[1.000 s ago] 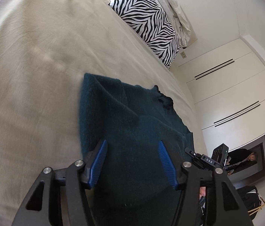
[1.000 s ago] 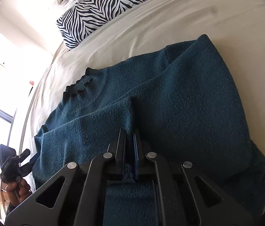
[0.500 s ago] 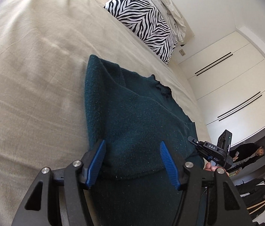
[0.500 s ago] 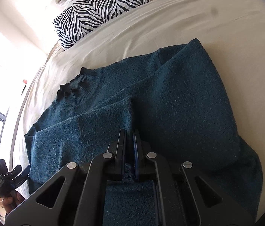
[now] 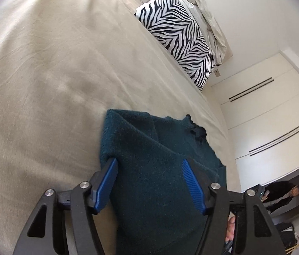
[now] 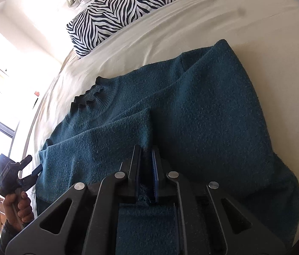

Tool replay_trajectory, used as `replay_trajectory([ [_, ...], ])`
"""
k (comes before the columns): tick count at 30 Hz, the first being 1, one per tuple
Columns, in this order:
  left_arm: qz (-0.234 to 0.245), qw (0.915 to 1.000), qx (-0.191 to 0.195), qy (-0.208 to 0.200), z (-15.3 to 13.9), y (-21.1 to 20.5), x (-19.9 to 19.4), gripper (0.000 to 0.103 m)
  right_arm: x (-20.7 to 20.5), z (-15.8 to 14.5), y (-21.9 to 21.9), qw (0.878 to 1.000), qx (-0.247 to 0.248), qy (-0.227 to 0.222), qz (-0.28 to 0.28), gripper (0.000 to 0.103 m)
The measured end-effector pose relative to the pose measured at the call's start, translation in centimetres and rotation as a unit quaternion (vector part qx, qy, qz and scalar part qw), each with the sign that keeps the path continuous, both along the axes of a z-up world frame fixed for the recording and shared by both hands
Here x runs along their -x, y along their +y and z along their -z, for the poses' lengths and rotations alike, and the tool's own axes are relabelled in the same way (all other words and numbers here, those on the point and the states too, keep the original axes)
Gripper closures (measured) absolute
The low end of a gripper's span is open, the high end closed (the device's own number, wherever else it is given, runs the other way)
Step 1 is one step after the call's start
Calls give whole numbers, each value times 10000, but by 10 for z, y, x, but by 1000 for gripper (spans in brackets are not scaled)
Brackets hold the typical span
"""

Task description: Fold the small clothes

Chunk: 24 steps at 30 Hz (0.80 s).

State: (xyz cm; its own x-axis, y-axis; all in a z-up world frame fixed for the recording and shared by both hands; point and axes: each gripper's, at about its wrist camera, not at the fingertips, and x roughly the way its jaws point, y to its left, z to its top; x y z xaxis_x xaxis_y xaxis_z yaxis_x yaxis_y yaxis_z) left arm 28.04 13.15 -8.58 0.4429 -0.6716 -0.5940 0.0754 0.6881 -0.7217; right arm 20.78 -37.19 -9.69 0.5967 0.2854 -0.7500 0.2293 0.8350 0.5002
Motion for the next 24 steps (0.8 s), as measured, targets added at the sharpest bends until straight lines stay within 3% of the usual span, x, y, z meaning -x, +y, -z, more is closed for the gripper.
replay_trajectory([
  [4, 303, 9990, -282, -194, -5, -7, 38, 34, 15, -4, -1, 10000, -16, -68, 21, 87],
  [8, 444, 9954, -802, -294, -7, -5, 88, 30, 43, -11, -2, 9999, 4, -93, 47, 83],
  [11, 419, 9931, -1022, -391, -17, 0, 133, 30, 73, -22, -4, 9999, 76, -97, 55, 74],
  [13, 374, 9924, -1079, -449, -27, 4, 167, 30, 99, -32, -7, 9998, 110, -98, 117, 49],
  [18, 384, 9895, -1324, -435, -39, 5, 240, 21, 175, -57, -11, 9996, 183, -206, -34, 48],
  [22, 338, 9921, -1208, 92, -24, 10, 280, 21, 237, -64, -22, 9990, 437, 85, -21, 48],
  [24, 348, 9927, -1144, 153, -22, 11, 295, 21, 265, -63, -34, 9984, 495, 261, 84, 48],
])
